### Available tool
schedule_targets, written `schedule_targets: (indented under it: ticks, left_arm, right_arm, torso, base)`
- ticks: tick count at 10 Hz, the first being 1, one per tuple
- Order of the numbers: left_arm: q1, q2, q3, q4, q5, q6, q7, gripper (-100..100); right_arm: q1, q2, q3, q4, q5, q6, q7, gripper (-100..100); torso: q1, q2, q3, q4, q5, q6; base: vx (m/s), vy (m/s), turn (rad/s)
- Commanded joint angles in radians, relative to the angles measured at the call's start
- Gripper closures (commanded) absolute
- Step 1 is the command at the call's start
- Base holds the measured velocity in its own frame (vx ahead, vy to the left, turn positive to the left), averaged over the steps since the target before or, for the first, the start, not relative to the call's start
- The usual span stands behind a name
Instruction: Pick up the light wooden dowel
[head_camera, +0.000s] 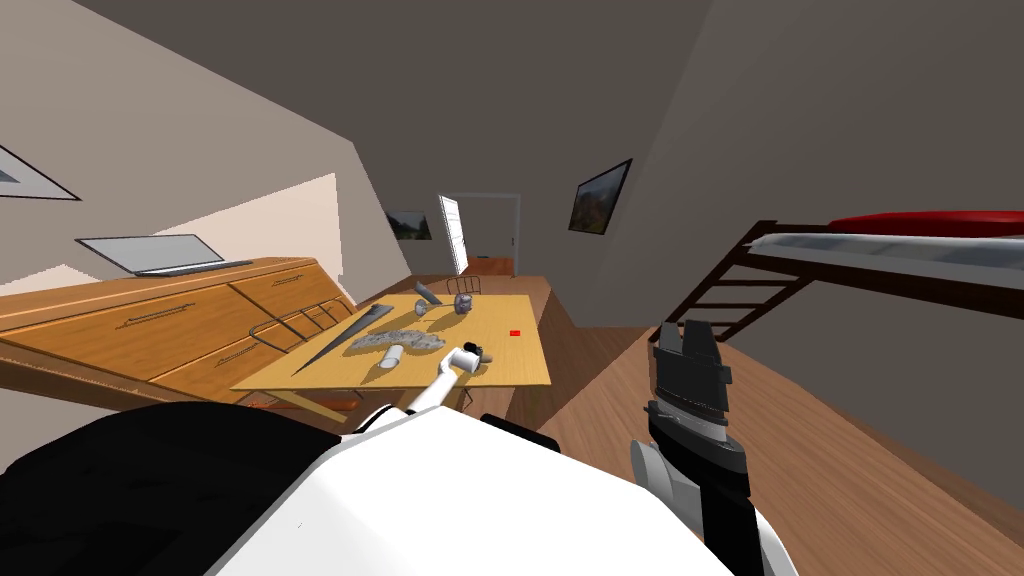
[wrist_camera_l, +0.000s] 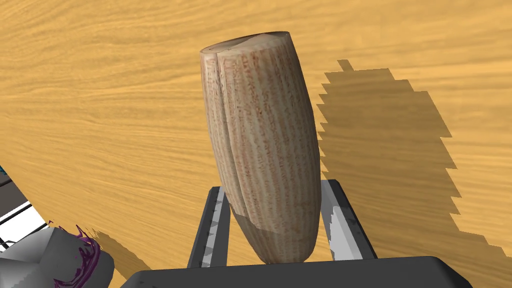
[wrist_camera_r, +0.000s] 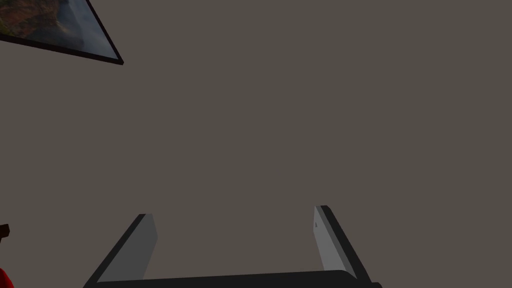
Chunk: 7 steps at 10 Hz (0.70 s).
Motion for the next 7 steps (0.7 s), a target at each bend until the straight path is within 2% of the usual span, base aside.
schedule_targets:
  ticks: [1,2,3,4,5,6,7]
  left_arm:
    - [-0.003,-0.005,0.045,0.002,0.014,0.005,-0.05,100]
    - [-0.009,-0.009,0.075,0.008,0.027,0.008,-0.076,100]
    - [-0.009,-0.009,0.085,0.008,0.027,0.008,-0.096,100]
    - [-0.014,-0.013,0.125,0.013,0.04,0.011,-0.13,100]
    - [-0.014,-0.013,0.125,0.013,0.04,0.011,-0.14,100]
    - [-0.013,-0.014,0.119,0.013,0.037,0.011,-0.127,100]
    - [-0.013,-0.013,0.12,0.013,0.037,0.01,-0.131,0]
  right_arm:
    - [0.0,0.0,0.0,0.0,0.0,0.0,0.0,0]
    - [0.0,0.0,0.0,0.0,0.0,0.0,0.0,0]
    - [0.0,0.0,0.0,0.0,0.0,0.0,0.0,0]
    - [0.0,0.0,0.0,0.0,0.0,0.0,0.0,0]
    - [0.0,0.0,0.0,0.0,0.0,0.0,0.0,0]
    - [0.0,0.0,0.0,0.0,0.0,0.0,0.0,0]
    - [0.0,0.0,0.0,0.0,0.0,0.0,0.0,0]
  torso:
    - [0.0,0.0,0.0,0.0,0.0,0.0]
    - [-0.001,0.0,0.0,0.0,0.0,0.0]
    - [-0.001,0.001,0.001,0.0,0.0,0.0]
    - [-0.001,0.001,0.001,0.0,0.0,0.0]
    - [-0.001,0.001,0.001,0.0,0.0,0.0]
    - [0.0,0.0,0.0,0.0,0.0,0.0]
    - [0.001,0.0,0.0,0.0,0.0,0.0]
  base:
    - [-0.026,-0.042,-0.037]
    - [-0.043,-0.054,-0.043]
    - [-0.034,-0.042,-0.009]
    - [-0.032,-0.041,-0.029]
    - [-0.021,-0.028,-0.012]
    - [-0.007,-0.009,0.002]
    - [0.0,0.0,0.0]
